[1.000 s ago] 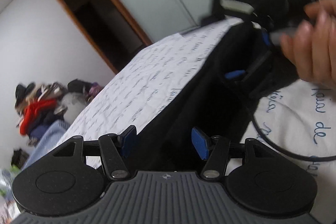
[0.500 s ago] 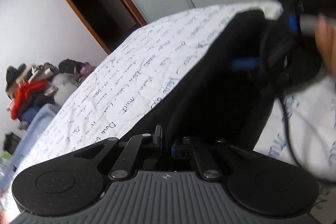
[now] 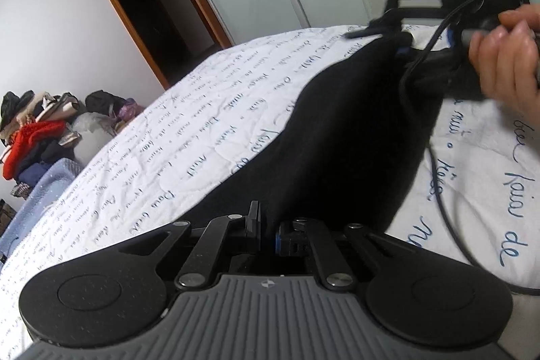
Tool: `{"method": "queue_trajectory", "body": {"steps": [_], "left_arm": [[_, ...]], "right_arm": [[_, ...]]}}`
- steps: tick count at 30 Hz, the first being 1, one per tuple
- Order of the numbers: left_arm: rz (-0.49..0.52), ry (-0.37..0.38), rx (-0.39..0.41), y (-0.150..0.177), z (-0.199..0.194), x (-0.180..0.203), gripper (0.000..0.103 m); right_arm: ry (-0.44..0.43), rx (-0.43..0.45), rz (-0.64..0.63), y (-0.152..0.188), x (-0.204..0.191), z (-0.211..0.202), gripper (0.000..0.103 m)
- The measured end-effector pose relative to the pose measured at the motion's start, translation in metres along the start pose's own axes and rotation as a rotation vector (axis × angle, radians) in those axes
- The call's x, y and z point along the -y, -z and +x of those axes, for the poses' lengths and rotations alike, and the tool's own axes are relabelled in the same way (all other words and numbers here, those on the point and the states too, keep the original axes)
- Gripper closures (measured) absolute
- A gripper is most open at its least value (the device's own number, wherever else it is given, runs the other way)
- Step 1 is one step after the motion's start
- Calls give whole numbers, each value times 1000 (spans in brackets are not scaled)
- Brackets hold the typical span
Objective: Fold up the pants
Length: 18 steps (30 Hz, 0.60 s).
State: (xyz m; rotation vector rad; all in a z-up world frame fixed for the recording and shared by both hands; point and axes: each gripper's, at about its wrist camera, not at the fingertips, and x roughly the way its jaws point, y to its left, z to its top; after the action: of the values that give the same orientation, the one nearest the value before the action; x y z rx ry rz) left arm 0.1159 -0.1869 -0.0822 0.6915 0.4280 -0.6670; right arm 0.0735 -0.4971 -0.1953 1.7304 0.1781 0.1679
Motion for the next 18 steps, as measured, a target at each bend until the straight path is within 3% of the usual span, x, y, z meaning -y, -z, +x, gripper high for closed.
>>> {"method": "queue_trajectory", "body": {"steps": [4, 5, 7, 9, 13, 14, 18], "left_arm": [[11, 27, -32, 4, 6, 3, 92], [9, 33, -37, 4, 8, 2, 92], [-5, 44, -40, 5, 7, -1, 91], [-22, 48, -38, 5, 4, -2, 91], [-58, 74, -57, 4, 9, -6, 88], [-63, 80, -65, 5, 11, -6, 88], [-65, 81, -75, 6, 13, 0, 87]], "right_arm": [[57, 87, -48, -23, -1, -27, 86], [58, 99, -63, -24, -1, -33, 93], [47, 108, -75, -30, -3, -36, 95], [-20, 116, -83, -35, -8, -43, 95], [-337, 31, -43, -51, -35, -40, 95], [-362, 31, -43, -54, -39, -42, 95], [-212, 86, -52, -59, -32, -60, 95]]}}
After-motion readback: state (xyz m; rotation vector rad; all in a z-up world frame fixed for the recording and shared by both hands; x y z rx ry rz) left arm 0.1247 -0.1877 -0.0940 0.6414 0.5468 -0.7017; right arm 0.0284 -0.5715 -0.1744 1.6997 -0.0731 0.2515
